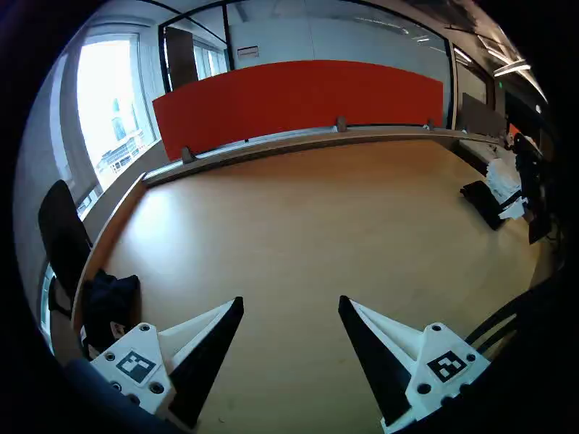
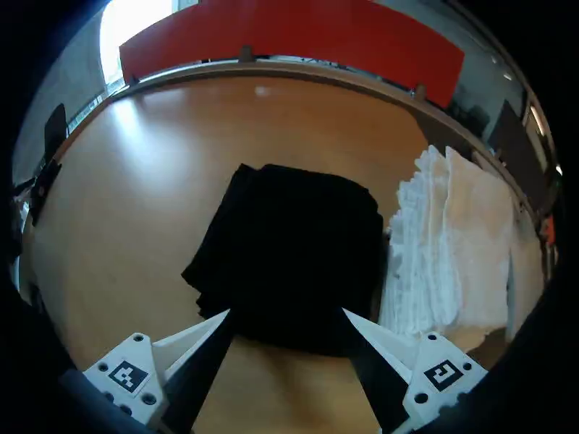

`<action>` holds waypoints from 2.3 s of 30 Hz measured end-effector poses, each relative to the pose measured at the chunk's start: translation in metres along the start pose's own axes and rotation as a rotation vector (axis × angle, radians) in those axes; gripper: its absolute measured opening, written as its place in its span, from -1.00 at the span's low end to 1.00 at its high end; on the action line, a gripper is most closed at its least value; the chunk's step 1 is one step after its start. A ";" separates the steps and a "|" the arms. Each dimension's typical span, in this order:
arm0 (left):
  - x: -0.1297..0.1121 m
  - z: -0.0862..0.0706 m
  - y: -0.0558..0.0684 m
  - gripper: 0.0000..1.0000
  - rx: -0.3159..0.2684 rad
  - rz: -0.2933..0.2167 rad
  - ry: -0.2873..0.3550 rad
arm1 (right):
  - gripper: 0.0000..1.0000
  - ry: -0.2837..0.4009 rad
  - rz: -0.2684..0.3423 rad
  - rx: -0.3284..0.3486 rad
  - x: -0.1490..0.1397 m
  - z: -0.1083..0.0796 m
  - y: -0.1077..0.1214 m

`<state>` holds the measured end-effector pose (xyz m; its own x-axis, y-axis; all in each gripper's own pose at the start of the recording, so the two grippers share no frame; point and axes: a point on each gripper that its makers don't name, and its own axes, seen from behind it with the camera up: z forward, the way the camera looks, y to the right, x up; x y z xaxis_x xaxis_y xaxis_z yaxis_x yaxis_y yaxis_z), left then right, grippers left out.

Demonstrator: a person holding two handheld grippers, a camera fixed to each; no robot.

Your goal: Fold towel

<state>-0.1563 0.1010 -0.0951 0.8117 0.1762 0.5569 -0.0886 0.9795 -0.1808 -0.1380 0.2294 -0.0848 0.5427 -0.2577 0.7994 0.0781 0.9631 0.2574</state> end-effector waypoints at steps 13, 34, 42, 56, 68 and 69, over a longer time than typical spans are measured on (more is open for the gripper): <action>0.002 -0.003 -0.005 0.95 0.004 -0.011 0.010 | 1.00 0.049 -0.003 0.000 0.020 -0.013 -0.005; 0.005 -0.011 -0.016 0.95 0.016 -0.044 0.041 | 1.00 0.328 0.083 -0.138 0.087 -0.061 0.002; 0.007 -0.013 -0.019 0.95 0.020 -0.047 0.050 | 1.00 0.479 0.148 -0.190 0.124 -0.085 0.005; 0.009 -0.016 -0.028 0.95 0.042 -0.089 0.074 | 1.00 0.627 0.199 -0.288 0.161 -0.111 0.011; 0.011 -0.019 -0.032 0.95 0.049 -0.120 0.097 | 1.00 0.772 0.197 -0.293 0.196 -0.142 -0.001; 0.011 -0.019 -0.033 0.95 0.049 -0.124 0.098 | 1.00 0.781 0.194 -0.291 0.198 -0.144 -0.003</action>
<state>-0.1336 0.0692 -0.0983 0.8706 0.0459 0.4899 -0.0105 0.9971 -0.0747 0.0894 0.1868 -0.0053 0.9810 -0.0615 0.1839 0.0774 0.9938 -0.0804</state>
